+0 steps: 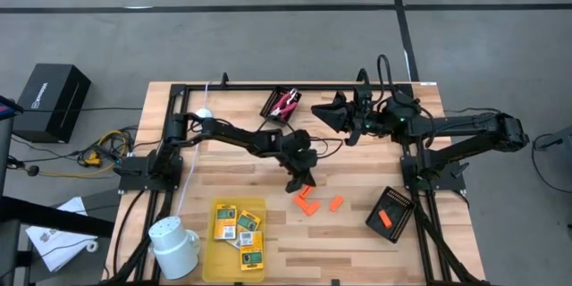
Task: Pick & Place School Supplies
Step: Put the orange eraser into the bottom black bin
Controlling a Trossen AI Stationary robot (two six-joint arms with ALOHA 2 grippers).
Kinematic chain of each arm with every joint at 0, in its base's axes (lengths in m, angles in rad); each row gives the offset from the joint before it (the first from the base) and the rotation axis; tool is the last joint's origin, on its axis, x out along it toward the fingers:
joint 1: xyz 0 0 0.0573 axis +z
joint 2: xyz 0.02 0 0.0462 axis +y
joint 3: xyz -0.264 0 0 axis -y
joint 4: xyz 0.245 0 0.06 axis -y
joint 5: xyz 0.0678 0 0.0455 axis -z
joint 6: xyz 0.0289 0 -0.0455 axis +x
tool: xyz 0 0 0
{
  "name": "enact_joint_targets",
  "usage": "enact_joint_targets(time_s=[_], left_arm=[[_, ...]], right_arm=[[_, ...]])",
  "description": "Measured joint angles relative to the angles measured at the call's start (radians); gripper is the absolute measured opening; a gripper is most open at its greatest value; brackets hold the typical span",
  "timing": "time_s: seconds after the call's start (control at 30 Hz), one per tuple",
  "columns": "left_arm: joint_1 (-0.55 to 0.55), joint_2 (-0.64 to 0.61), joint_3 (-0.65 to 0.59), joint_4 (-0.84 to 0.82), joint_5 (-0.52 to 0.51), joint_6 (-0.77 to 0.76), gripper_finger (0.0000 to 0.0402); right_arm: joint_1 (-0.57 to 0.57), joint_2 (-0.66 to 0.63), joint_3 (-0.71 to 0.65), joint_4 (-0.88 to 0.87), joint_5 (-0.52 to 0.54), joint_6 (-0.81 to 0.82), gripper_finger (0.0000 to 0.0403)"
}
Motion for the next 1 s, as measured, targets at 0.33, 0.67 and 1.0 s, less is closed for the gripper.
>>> enact_joint_targets(time_s=[0.33, 0.67, 1.0], left_arm=[[0.003, 0.000, -0.081, -0.014, -0.030, 0.022, 0.0001], [-0.001, 0.000, -0.103, -0.002, -0.030, 0.023, 0.0001], [-0.019, 0.000, -0.103, 0.008, -0.030, 0.021, 0.0001]], right_arm=[[0.002, 0.000, 0.000, 0.012, 0.000, 0.000, 0.0062], [0.003, 0.000, 0.000, 0.013, 0.000, 0.000, 0.0063], [0.002, 0.000, 0.000, 0.015, 0.000, 0.000, 0.0063]])
